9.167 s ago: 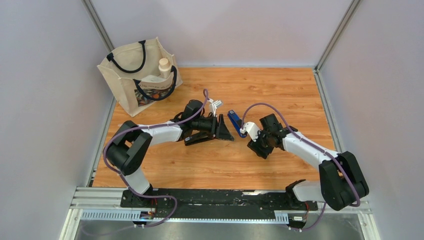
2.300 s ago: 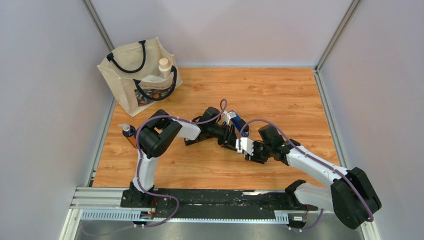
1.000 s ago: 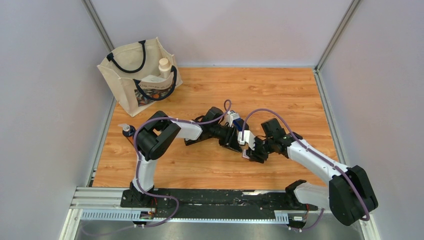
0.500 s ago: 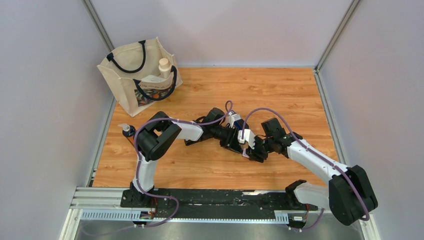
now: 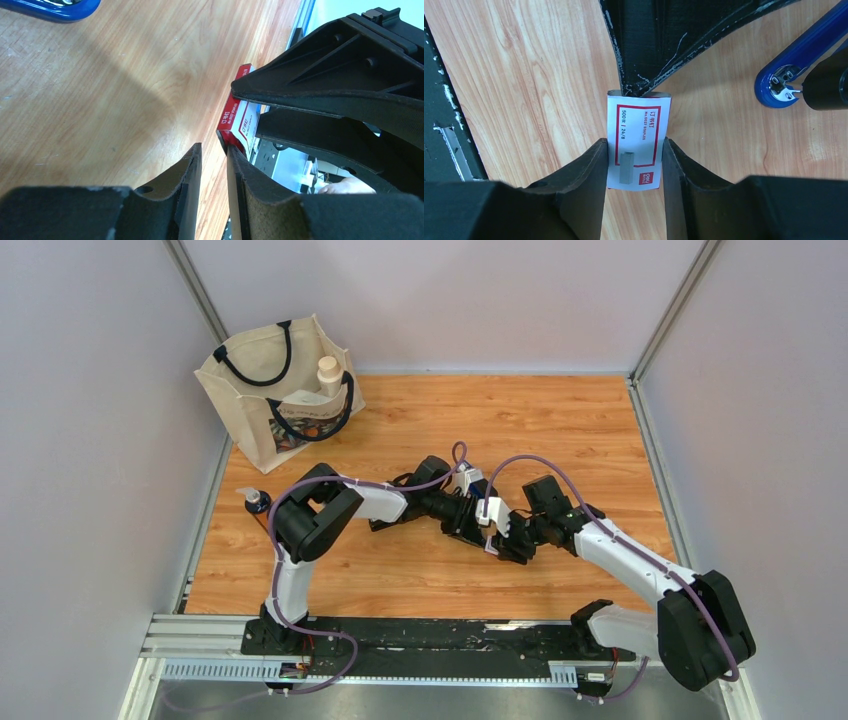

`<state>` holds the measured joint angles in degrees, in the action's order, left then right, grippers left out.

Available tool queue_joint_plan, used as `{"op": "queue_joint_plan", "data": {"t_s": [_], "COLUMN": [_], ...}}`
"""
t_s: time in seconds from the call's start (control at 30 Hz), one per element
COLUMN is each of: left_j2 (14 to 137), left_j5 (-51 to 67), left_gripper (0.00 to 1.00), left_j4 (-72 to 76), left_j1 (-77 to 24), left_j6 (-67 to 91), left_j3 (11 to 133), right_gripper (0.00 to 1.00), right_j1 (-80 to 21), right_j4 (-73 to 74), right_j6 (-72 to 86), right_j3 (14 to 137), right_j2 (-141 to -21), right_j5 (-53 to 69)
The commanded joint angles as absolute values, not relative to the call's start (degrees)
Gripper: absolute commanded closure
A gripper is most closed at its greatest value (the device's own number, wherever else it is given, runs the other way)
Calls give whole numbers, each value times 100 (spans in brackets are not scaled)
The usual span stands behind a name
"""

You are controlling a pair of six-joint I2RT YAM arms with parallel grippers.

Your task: Load the staples into the stapler

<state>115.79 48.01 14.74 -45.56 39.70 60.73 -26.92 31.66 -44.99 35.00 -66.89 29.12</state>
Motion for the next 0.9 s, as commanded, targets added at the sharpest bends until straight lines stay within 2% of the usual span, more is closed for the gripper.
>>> {"op": "queue_joint_plan", "data": {"t_s": [0.0, 0.53, 0.87], "left_j2": [11505, 11575, 11364], "left_j5": [4869, 4913, 4834], "left_gripper": [67, 67, 67], "left_j4": [1494, 1468, 1099], "left_j1": [-4693, -4799, -4526], "left_j6": [3893, 3946, 3586], "left_j3": [6293, 6328, 6328], "right_gripper": [58, 58, 58], "right_j1": [-2681, -2786, -2699], "right_j4": [2751, 2505, 2479], "right_j6": [-4368, -4254, -4447], "right_j3": [3639, 3586, 3401], "right_j2": [-6574, -6574, -6469], "right_j5": [2909, 2690, 2531]}}
